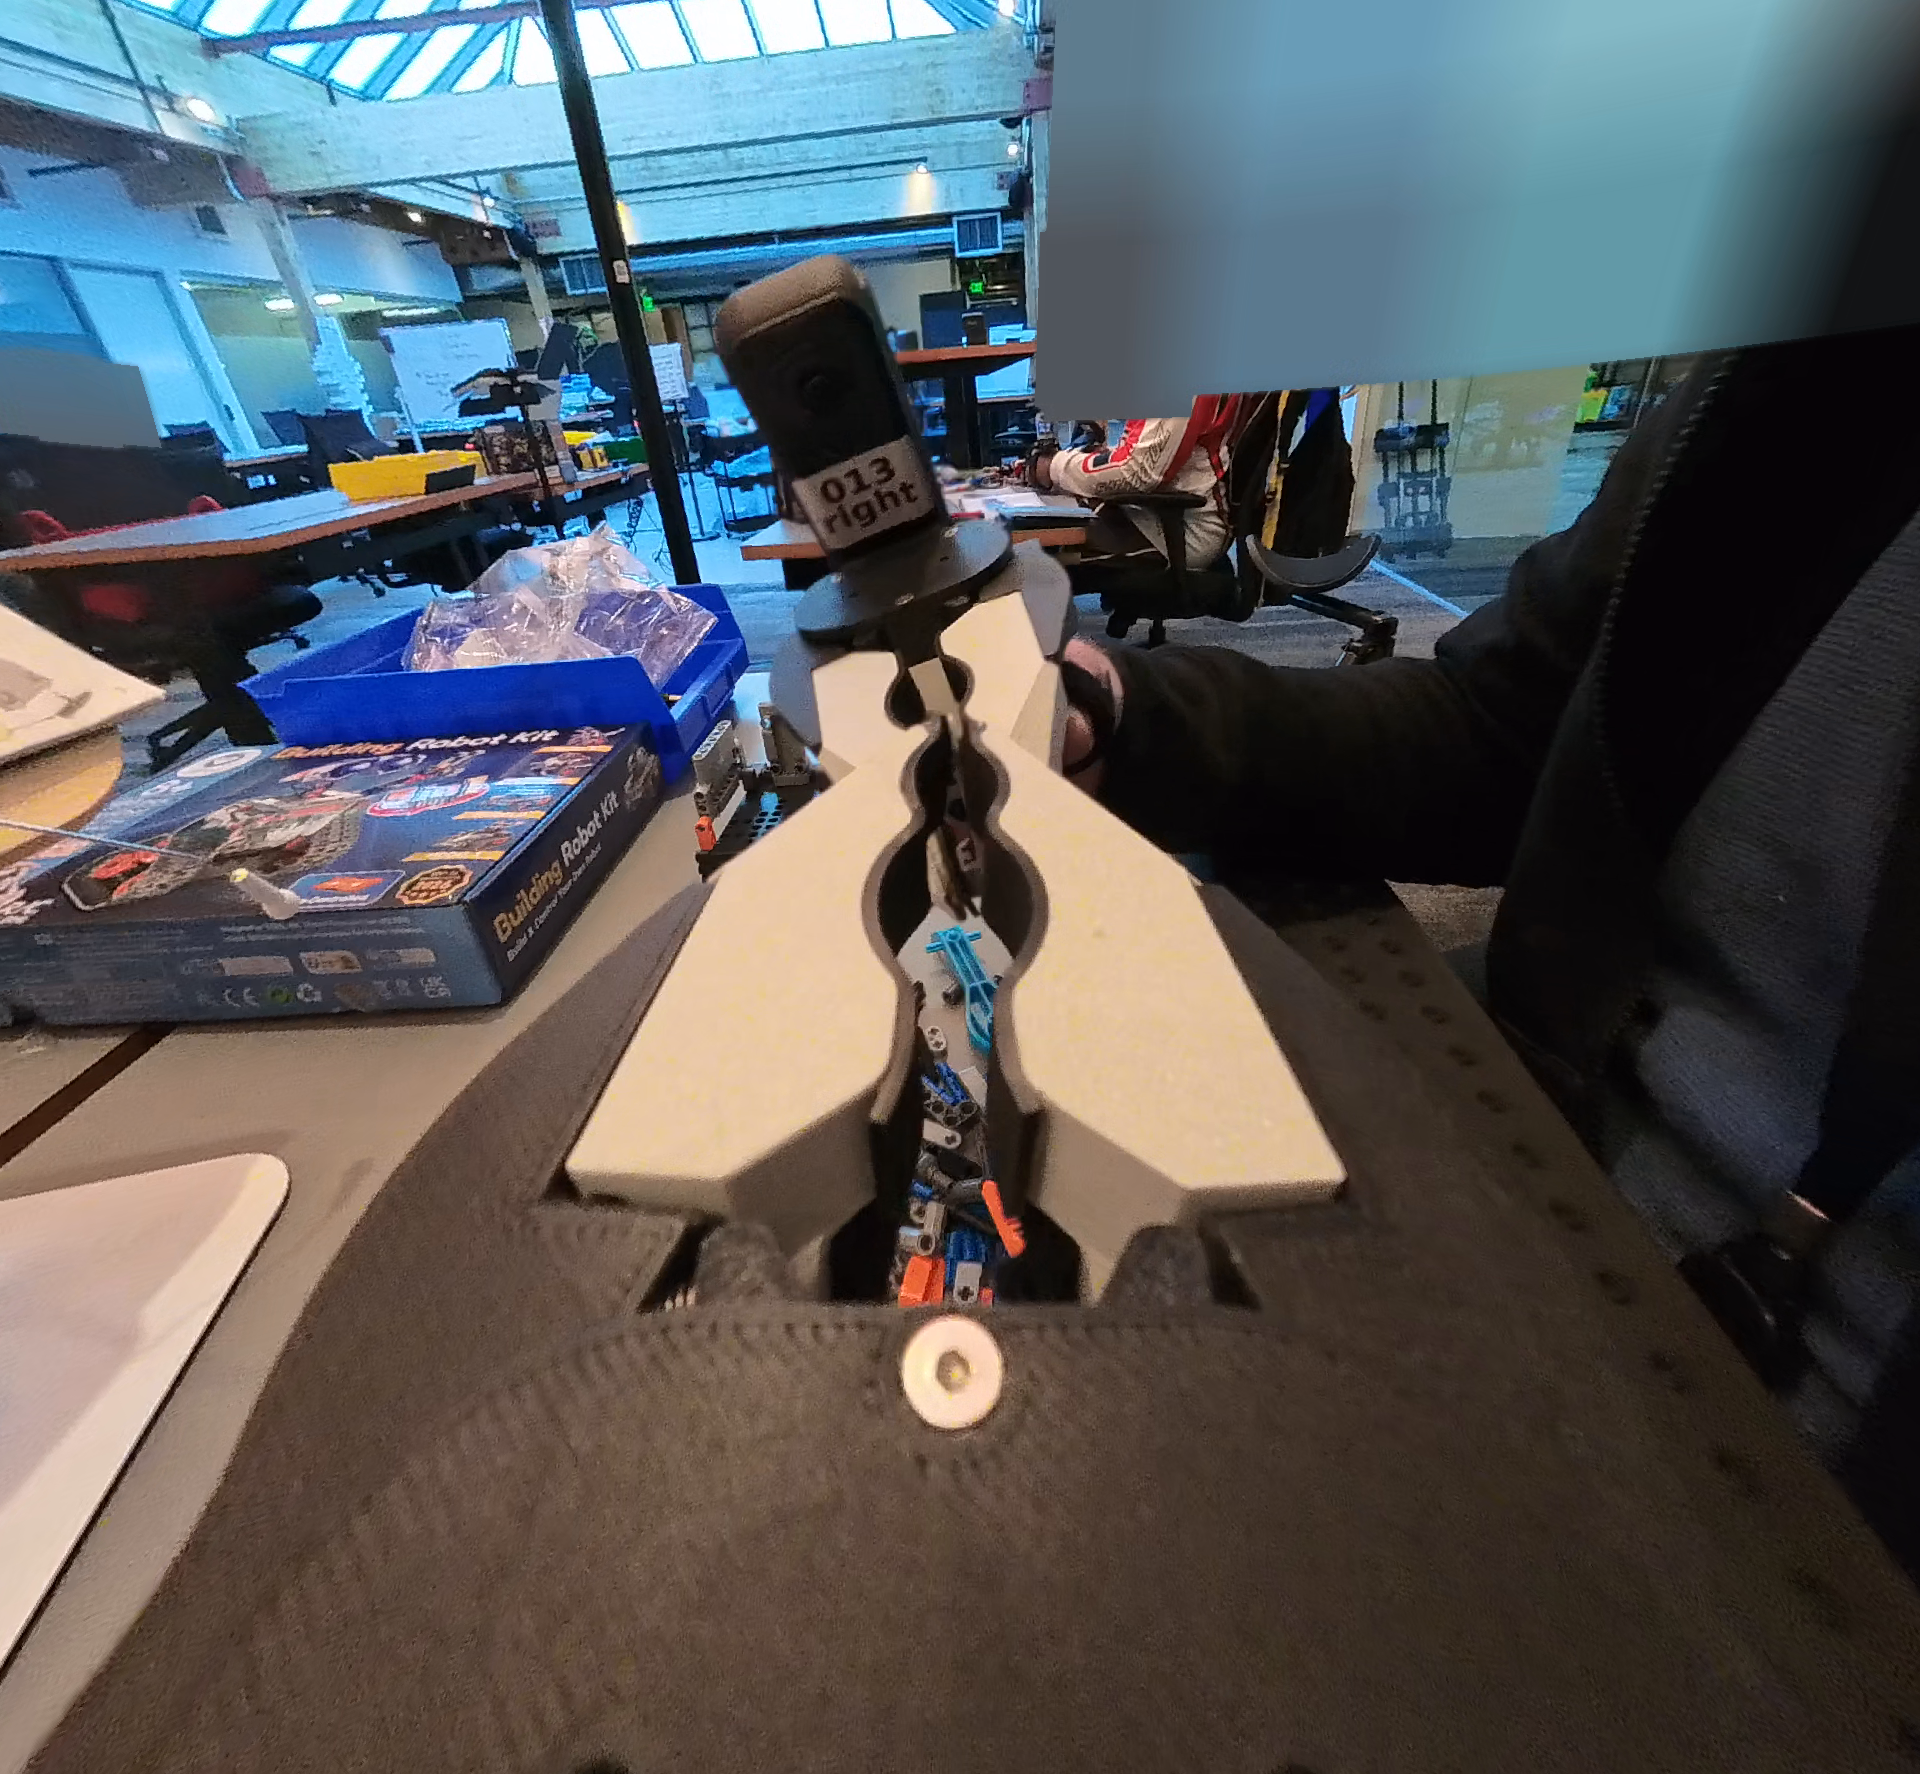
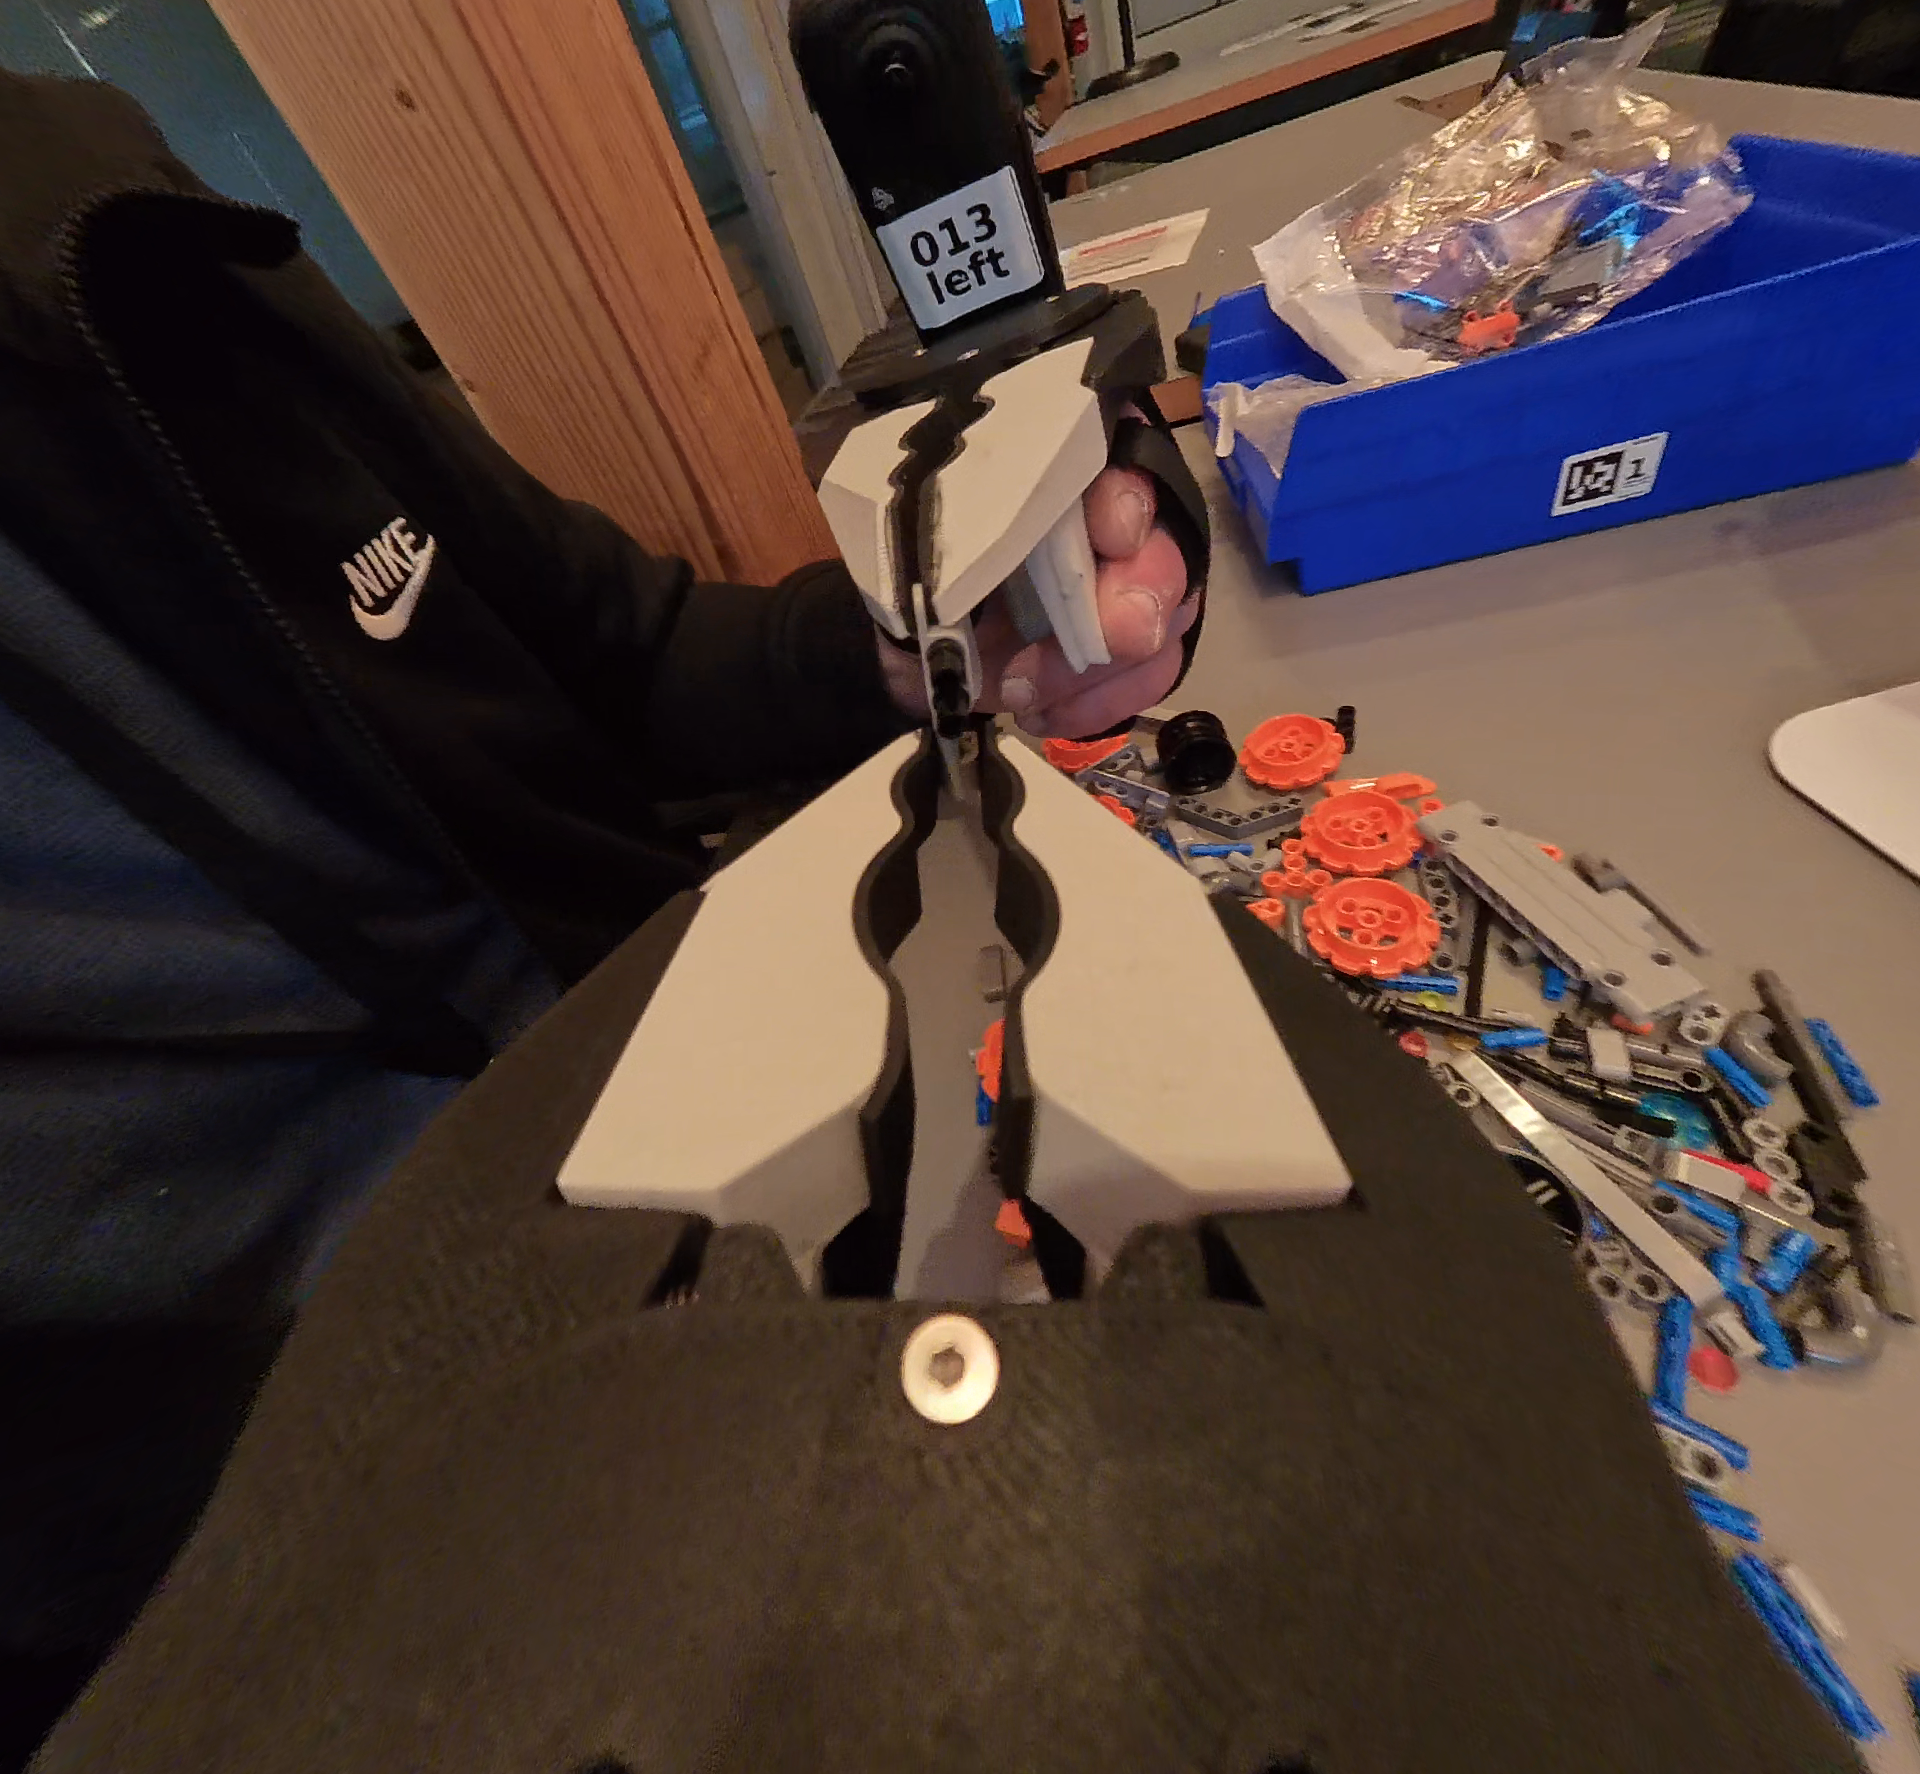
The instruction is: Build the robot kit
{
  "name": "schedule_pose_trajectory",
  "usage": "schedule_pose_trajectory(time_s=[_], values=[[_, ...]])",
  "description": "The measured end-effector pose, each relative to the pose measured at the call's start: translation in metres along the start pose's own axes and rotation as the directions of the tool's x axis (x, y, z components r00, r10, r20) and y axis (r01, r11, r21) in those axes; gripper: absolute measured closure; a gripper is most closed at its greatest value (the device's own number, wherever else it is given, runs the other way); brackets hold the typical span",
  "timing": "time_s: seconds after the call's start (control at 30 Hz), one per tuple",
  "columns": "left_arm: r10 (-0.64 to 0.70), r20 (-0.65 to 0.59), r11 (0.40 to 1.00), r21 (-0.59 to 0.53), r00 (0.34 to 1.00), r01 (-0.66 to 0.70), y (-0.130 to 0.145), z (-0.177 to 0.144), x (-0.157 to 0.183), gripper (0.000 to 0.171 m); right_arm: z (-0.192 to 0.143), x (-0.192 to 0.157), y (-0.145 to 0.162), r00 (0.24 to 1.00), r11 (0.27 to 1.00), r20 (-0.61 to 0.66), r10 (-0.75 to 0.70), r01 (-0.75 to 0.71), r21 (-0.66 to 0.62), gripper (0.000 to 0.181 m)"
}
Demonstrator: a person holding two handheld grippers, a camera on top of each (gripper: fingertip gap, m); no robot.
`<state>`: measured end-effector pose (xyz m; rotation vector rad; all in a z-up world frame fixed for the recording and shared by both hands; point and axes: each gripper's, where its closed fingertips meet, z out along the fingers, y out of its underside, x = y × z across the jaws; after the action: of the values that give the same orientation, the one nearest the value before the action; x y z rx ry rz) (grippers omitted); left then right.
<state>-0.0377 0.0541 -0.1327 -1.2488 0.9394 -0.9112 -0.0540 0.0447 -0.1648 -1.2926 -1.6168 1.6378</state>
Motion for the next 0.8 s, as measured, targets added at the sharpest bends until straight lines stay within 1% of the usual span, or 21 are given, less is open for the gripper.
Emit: schedule_pose_trajectory(time_s=[0.1, 0.13, 0.17, 0.23, 0.27, 0.33, 0.4, 0.43, 0.53, 0.63, 0.7, 0.77, 0.8], values=[[-0.007, 0.038, 1.0, -0.027, 0.999, 0.008, 0.003, -0.001, -0.006, 0.171, -0.007, 0.006, 0.002, 0.996, 0.998, -0.078, -0.033, 0.029, -0.048, 0.176], [-0.01, 0.055, 0.999, -0.037, 0.998, 0.012, 0.005, -0.002, -0.009, 0.168, -0.013, 0.01, 0.003, 0.991, 0.997, -0.125, -0.044, 0.036, -0.066, 0.176], [-0.007, 0.065, 0.999, -0.042, 0.998, 0.01, 0.005, -0.004, -0.01, 0.166, -0.023, 0.016, 0.005, 0.977, 0.994, -0.203, -0.068, 0.049, -0.099, 0.176], [0.014, 0.097, 0.998, -0.067, 0.995, -0.008, 0.007, -0.007, -0.014, 0.167, -0.05, 0.029, 0.014, 0.916, 0.98, -0.378, -0.131, 0.062, -0.19, 0.177], [0.029, 0.116, 0.996, -0.089, 0.993, -0.019, 0.01, -0.008, -0.017, 0.167, -0.068, 0.034, 0.021, 0.872, 0.972, -0.465, -0.151, 0.046, -0.23, 0.177], [0.036, 0.136, 0.99, -0.141, 0.99, -0.016, 0.02, -0.006, -0.021, 0.167, -0.108, 0.043, 0.044, 0.76, 0.943, -0.62, -0.194, -0.028, -0.33, 0.177], [0.023, 0.153, 0.986, -0.166, 0.988, 0.002, 0.028, -0.004, -0.024, 0.169, -0.156, 0.05, 0.075, 0.615, 0.893, -0.747, -0.251, -0.15, -0.424, 0.176], [0.019, 0.159, 0.984, -0.177, 0.987, 0.009, 0.03, -0.004, -0.026, 0.17, -0.179, 0.05, 0.093, 0.554, 0.858, -0.783, -0.282, -0.219, -0.464, 0.176], [0.013, 0.155, 0.982, -0.186, 0.988, 0.016, 0.033, -0.004, -0.025, 0.17, -0.236, 0.042, 0.137, 0.418, 0.786, -0.851, -0.317, -0.387, -0.483, 0.177], [0.01, 0.165, 0.979, -0.204, 0.986, 0.024, 0.037, -0.003, -0.027, 0.17, -0.286, 0.033, 0.172, 0.299, 0.698, -0.866, -0.402, -0.511, -0.501, 0.177], [0.009, 0.173, 0.976, -0.215, 0.985, 0.029, 0.04, -0.004, -0.029, 0.171, -0.303, 0.03, 0.187, 0.263, 0.657, -0.854, -0.45, -0.55, -0.516, 0.177], [0.003, 0.176, 0.977, -0.212, 0.984, 0.035, 0.04, -0.004, -0.029, 0.171, -0.308, 0.028, 0.198, 0.261, 0.62, -0.834, -0.487, -0.569, -0.54, 0.177], [0.0, 0.177, 0.977, -0.212, 0.984, 0.038, 0.04, -0.004, -0.03, 0.171, -0.306, 0.027, 0.202, 0.272, 0.606, -0.827, -0.492, -0.574, -0.55, 0.176]])
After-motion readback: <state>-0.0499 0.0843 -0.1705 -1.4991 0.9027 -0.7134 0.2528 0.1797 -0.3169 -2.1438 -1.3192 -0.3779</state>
